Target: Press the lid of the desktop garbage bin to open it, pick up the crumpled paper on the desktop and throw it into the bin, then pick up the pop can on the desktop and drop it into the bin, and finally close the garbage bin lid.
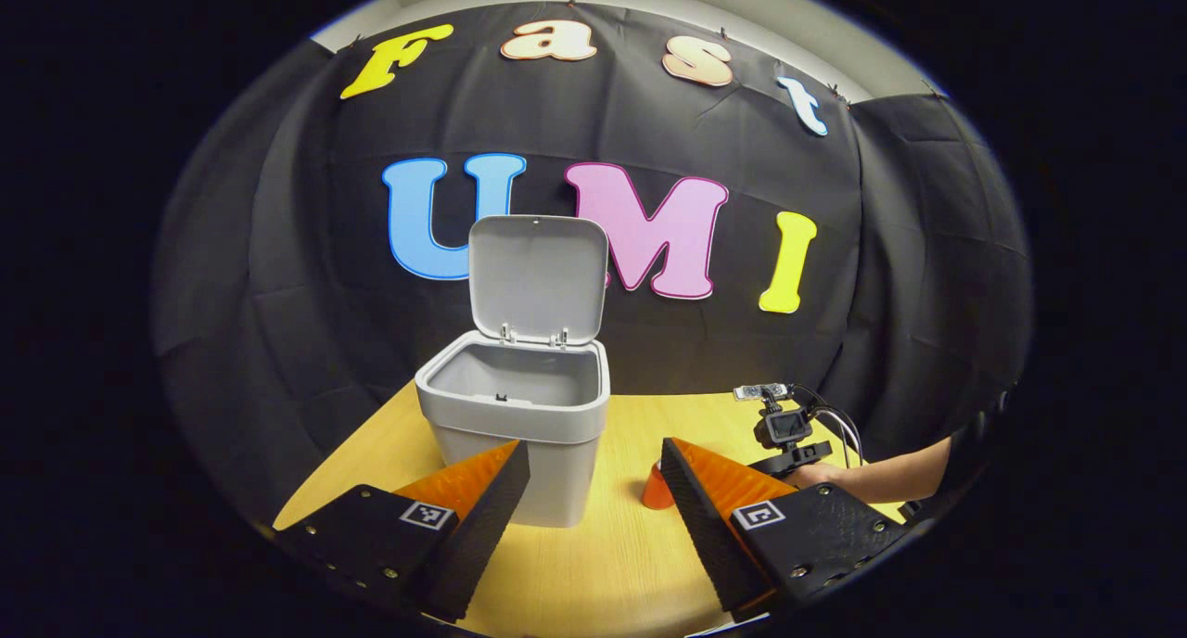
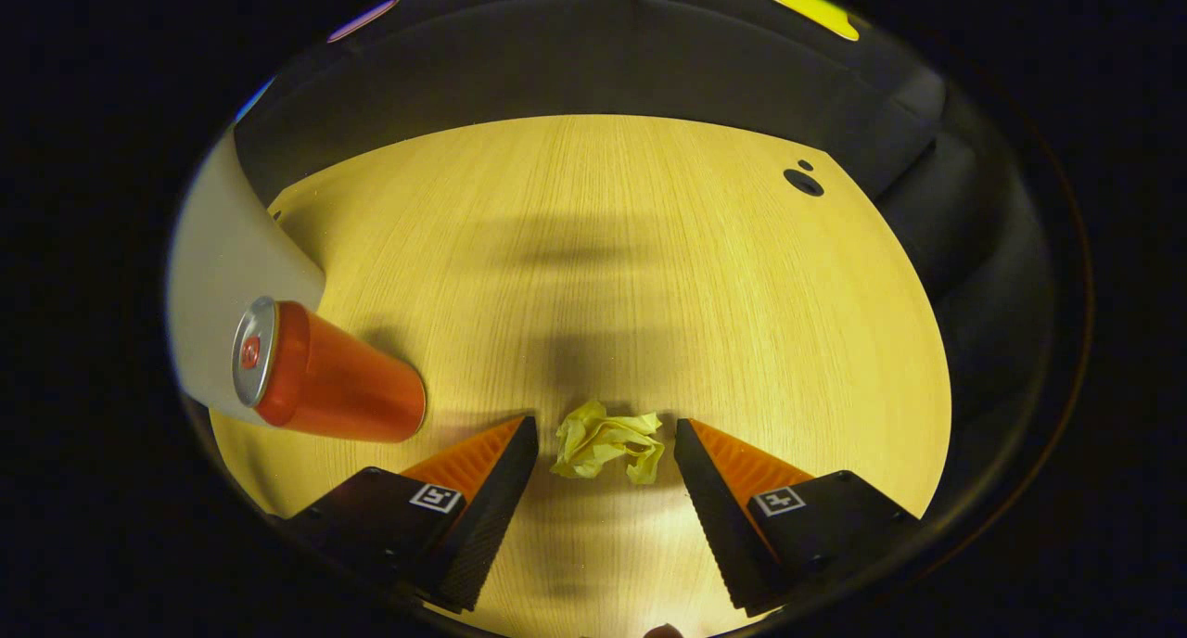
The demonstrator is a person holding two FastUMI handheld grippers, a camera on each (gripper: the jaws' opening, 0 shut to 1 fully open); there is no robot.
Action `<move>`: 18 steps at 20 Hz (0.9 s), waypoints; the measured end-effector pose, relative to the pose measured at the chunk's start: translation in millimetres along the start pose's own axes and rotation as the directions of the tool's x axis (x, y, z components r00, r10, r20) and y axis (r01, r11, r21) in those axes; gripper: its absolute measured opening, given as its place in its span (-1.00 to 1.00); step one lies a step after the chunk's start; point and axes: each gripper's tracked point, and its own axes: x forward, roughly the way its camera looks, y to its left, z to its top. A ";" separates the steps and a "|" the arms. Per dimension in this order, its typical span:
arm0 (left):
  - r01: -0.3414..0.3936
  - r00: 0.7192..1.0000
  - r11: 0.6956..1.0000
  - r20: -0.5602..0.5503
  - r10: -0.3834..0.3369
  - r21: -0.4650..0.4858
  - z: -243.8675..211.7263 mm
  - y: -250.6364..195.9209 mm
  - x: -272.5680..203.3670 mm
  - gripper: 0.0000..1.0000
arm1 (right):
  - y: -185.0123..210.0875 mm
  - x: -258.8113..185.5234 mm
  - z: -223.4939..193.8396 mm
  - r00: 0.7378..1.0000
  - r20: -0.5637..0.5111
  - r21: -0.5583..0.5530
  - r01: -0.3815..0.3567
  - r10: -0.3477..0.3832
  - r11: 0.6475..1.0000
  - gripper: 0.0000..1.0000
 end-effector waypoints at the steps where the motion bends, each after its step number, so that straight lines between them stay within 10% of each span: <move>1: -0.003 1.000 1.000 -0.005 0.003 -0.006 -2.9 1.1 0.4 0.87 | 0.3 -0.1 0.7 1.000 -0.004 0.002 -0.005 0.005 1.000 0.91; 4: -0.006 1.000 1.000 -0.017 0.006 -0.019 -5.4 1.8 1.5 0.87 | 1.8 2.0 3.3 1.000 -0.004 0.004 -0.023 0.023 1.000 0.48; 7: -0.011 0.999 1.000 -0.032 0.011 -0.020 -11.0 4.0 2.4 0.87 | 0.5 2.4 2.9 0.999 -0.005 0.012 -0.032 0.032 0.999 0.62; 9: -0.012 0.999 1.000 -0.037 0.011 -0.028 -12.6 3.7 0.8 0.87 | 1.4 0.2 1.7 0.999 -0.012 0.007 -0.038 0.039 0.999 0.18; 10: -0.013 0.999 0.999 -0.038 0.012 -0.029 -13.2 3.3 0.8 0.87 | -0.4 0.2 0.8 0.999 -0.016 0.005 -0.044 0.044 0.999 0.51; 12: -0.014 0.999 1.000 -0.043 0.013 -0.026 -16.3 2.3 1.8 0.87 | -7.9 1.1 -1.3 0.999 -0.019 0.001 -0.041 0.041 0.999 -0.31; 13: -0.014 0.999 1.000 -0.045 0.013 -0.023 -17.6 1.8 2.0 0.87 | -9.4 1.2 -1.9 0.999 -0.015 -0.003 -0.038 0.038 0.999 -0.40; 14: -0.012 0.999 1.000 -0.047 0.011 -0.021 -17.8 0.4 2.3 0.87 | -12.1 -0.3 -1.1 1.000 -0.003 -0.011 -0.024 0.024 1.000 -0.13; 18: 0.004 0.999 1.000 -0.046 -0.005 -0.016 -18.5 -4.6 2.1 0.87 | -18.3 -29.0 16.4 0.995 0.095 0.004 -0.019 0.018 1.000 -0.13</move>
